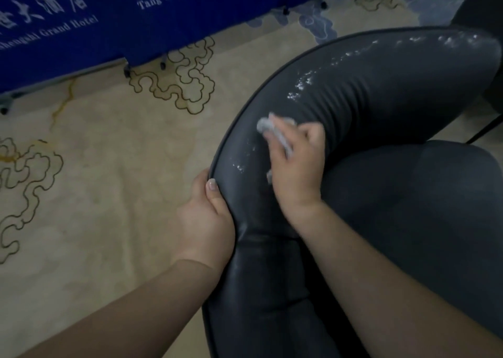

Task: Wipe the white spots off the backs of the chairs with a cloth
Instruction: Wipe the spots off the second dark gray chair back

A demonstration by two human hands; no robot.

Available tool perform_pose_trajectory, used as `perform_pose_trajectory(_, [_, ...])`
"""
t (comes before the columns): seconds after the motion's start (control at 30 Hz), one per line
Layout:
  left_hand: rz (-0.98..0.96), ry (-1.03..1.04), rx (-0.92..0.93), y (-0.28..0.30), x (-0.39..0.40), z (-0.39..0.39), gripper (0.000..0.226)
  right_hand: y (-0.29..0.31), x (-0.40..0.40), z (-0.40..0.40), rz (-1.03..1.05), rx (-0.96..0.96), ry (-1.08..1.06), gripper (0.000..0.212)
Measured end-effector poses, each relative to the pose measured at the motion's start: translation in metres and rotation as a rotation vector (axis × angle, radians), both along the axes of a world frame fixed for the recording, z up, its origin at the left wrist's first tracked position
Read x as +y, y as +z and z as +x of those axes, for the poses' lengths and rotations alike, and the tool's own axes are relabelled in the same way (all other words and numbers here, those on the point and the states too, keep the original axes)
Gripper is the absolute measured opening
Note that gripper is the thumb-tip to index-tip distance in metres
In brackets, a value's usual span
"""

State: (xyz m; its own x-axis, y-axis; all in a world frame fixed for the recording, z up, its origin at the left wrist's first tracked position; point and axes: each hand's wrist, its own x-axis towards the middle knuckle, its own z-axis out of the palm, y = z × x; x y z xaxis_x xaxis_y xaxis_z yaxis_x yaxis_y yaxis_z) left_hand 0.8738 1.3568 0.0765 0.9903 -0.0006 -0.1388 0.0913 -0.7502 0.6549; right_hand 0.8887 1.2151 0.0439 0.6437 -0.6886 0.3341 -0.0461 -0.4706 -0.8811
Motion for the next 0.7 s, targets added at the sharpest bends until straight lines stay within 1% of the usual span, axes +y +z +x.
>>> perform_pose_trajectory(0.07, [0.016, -0.008, -0.014, 0.000, 0.000, 0.000, 0.042, 0.008, -0.012, 0.028, -0.028, 0.043, -0.059, 0.030])
perform_pose_trajectory(0.1, [0.019, -0.009, -0.016, 0.000, 0.001, 0.000, 0.041, 0.010, -0.011, 0.030, -0.052, 0.063, -0.046, 0.030])
perform_pose_trajectory(0.13, [0.015, -0.008, -0.018, 0.000, 0.001, 0.000, 0.040, 0.012, -0.006, 0.025, -0.094, 0.074, 0.006, 0.031])
perform_pose_trajectory(0.23, [-0.015, -0.003, -0.010, 0.000, 0.001, 0.001, 0.039, 0.009, 0.019, -0.021, -0.225, 0.033, 0.265, 0.036])
perform_pose_trajectory(0.3, [-0.030, -0.006, -0.009, 0.000, 0.000, 0.001, 0.040, 0.004, 0.025, -0.044, -0.264, 0.002, 0.359, 0.032])
perform_pose_trajectory(0.37, [-0.039, -0.010, -0.017, 0.000, 0.000, 0.001, 0.041, 0.006, 0.017, -0.039, -0.288, 0.027, 0.355, 0.030])
perform_pose_trajectory(0.43, [-0.044, -0.014, -0.020, 0.000, -0.001, 0.002, 0.040, 0.012, 0.007, -0.013, -0.324, 0.074, 0.251, 0.031])
perform_pose_trajectory(0.5, [-0.042, -0.008, -0.014, 0.001, -0.001, 0.002, 0.039, 0.024, 0.000, 0.018, -0.259, 0.161, 0.142, 0.029])
perform_pose_trajectory(0.53, [-0.036, -0.008, -0.011, 0.001, -0.001, 0.002, 0.039, 0.029, 0.000, 0.028, -0.230, 0.194, 0.135, 0.027])
perform_pose_trajectory(0.6, [-0.040, -0.013, -0.013, 0.002, -0.001, 0.001, 0.038, 0.035, 0.010, 0.029, -0.261, 0.204, 0.204, 0.021])
perform_pose_trajectory(0.7, [-0.078, -0.004, -0.030, 0.002, 0.000, 0.001, 0.033, 0.026, 0.030, -0.014, -0.354, 0.104, 0.333, 0.021])
